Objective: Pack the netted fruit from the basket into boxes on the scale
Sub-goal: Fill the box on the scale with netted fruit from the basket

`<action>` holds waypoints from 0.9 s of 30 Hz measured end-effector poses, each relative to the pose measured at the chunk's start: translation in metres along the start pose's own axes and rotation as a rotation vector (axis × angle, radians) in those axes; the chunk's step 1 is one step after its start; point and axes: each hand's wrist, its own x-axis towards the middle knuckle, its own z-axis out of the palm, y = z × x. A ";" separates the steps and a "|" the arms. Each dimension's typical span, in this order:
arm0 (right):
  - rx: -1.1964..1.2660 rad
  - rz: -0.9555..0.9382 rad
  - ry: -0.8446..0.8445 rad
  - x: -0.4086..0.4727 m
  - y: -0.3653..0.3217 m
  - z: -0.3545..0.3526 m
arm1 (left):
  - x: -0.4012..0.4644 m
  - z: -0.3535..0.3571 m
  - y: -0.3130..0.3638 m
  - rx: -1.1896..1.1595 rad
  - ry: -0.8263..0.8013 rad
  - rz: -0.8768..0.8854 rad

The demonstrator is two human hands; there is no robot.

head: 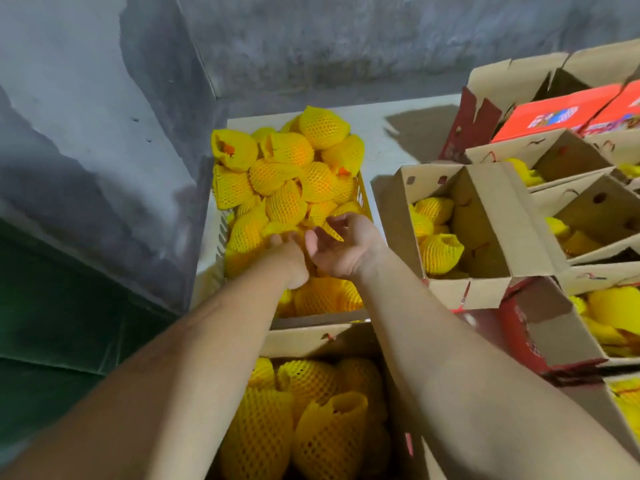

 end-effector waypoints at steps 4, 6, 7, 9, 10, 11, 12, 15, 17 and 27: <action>-0.040 -0.003 0.141 0.020 0.004 0.001 | 0.001 0.003 0.003 -0.003 -0.019 -0.121; -0.034 -0.051 0.211 0.025 0.014 0.002 | -0.001 0.005 0.003 0.014 -0.037 -0.161; -0.021 -0.073 0.228 0.028 0.018 0.003 | -0.001 0.006 0.003 0.022 -0.038 -0.163; 0.018 -0.091 0.190 0.030 0.021 0.000 | -0.004 0.008 0.001 0.016 -0.016 -0.160; 0.051 -0.085 0.146 0.030 0.020 -0.004 | -0.005 0.009 -0.001 0.001 -0.002 -0.154; 0.098 -0.067 0.110 0.029 0.018 -0.009 | -0.005 0.011 -0.004 -0.023 0.012 -0.144; 0.142 -0.041 0.083 0.030 0.016 -0.014 | -0.005 0.012 -0.007 -0.053 0.026 -0.135; 0.133 0.004 0.031 0.034 0.018 -0.025 | -0.003 0.015 -0.013 -0.153 0.040 -0.188; 0.094 0.001 0.032 0.038 0.022 -0.028 | -0.002 0.016 -0.014 -0.221 0.046 -0.225; -0.520 -0.028 0.324 0.063 0.022 -0.021 | 0.011 0.020 -0.018 -0.238 -0.041 -0.254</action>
